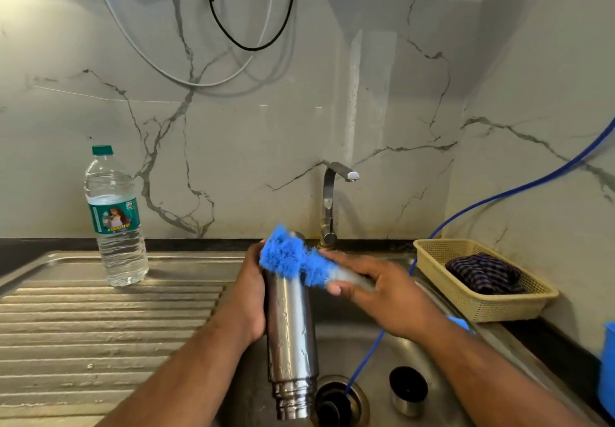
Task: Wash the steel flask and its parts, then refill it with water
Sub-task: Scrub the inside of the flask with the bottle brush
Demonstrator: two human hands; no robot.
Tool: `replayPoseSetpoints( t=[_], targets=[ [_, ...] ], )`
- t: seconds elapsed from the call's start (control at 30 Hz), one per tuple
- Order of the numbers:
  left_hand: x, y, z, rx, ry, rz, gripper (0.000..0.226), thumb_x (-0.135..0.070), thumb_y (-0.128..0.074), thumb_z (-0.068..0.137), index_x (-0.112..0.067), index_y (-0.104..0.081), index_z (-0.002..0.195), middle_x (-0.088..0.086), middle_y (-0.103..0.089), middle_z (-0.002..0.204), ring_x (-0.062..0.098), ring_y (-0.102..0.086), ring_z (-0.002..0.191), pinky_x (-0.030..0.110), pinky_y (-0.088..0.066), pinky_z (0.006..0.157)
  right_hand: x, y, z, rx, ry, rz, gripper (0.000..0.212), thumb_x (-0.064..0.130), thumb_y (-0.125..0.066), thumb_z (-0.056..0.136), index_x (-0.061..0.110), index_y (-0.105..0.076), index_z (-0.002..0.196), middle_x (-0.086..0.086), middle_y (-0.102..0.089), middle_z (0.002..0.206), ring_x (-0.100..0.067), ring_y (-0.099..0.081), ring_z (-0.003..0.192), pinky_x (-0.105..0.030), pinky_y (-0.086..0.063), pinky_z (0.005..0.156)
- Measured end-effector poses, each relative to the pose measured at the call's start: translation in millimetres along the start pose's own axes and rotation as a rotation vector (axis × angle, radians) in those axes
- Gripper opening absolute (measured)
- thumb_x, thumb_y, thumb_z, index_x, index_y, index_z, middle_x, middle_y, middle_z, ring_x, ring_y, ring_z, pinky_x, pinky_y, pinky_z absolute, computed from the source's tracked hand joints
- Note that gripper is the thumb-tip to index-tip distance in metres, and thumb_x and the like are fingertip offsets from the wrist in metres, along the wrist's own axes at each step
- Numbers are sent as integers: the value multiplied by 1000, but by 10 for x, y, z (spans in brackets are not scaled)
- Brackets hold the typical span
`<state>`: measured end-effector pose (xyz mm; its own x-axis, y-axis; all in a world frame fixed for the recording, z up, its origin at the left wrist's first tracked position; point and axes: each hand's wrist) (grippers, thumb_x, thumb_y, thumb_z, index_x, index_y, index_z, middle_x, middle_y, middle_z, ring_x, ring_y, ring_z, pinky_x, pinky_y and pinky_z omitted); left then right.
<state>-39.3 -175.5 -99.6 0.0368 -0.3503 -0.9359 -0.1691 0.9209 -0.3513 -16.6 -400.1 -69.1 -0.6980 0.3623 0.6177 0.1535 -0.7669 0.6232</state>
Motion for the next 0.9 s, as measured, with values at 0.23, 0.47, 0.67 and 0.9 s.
replayPoseSetpoints(
  t=[0.23, 0.47, 0.67, 0.9],
  targets=[
    [-63, 123, 27, 15, 85, -102, 76, -70, -56, 86, -10, -61, 131, 24, -72, 104, 35, -72, 86, 43, -57, 74, -116, 205, -102, 428, 27, -27, 49, 34, -80, 87, 54, -64, 129, 33, -60, 98, 2, -59, 94, -15, -46, 81],
    [1, 66, 30, 68, 33, -29, 65, -67, -62, 80, -14, -71, 116, 19, -73, 108, 31, -72, 89, 40, -55, 79, -39, 45, -8, 54, 103, -197, 55, 57, -72, 85, 71, -48, 132, 19, -62, 101, -3, -57, 91, -27, -49, 78],
    [-14, 89, 53, 91, 20, -57, 69, -68, -54, 88, -13, -65, 129, 18, -71, 109, 32, -70, 92, 41, -56, 78, -155, 278, -62, 254, 93, -130, 52, 46, -80, 84, 61, -59, 130, 25, -66, 101, -2, -62, 94, -27, -51, 83],
    [-50, 20, -25, 102, 86, -95, 69, -65, -57, 86, -9, -64, 126, 20, -72, 106, 31, -71, 89, 42, -57, 79, -126, 302, -55, 373, 107, -181, 56, 49, -80, 83, 65, -55, 130, 24, -63, 96, -4, -60, 91, -25, -47, 78]
  ],
)
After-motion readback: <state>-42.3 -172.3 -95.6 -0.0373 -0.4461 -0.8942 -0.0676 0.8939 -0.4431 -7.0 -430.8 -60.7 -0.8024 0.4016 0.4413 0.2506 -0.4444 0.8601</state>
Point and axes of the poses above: each hand's wrist, its own z-axis towards the middle knuckle, its own y-axis out of the back of the hand, x = y × z
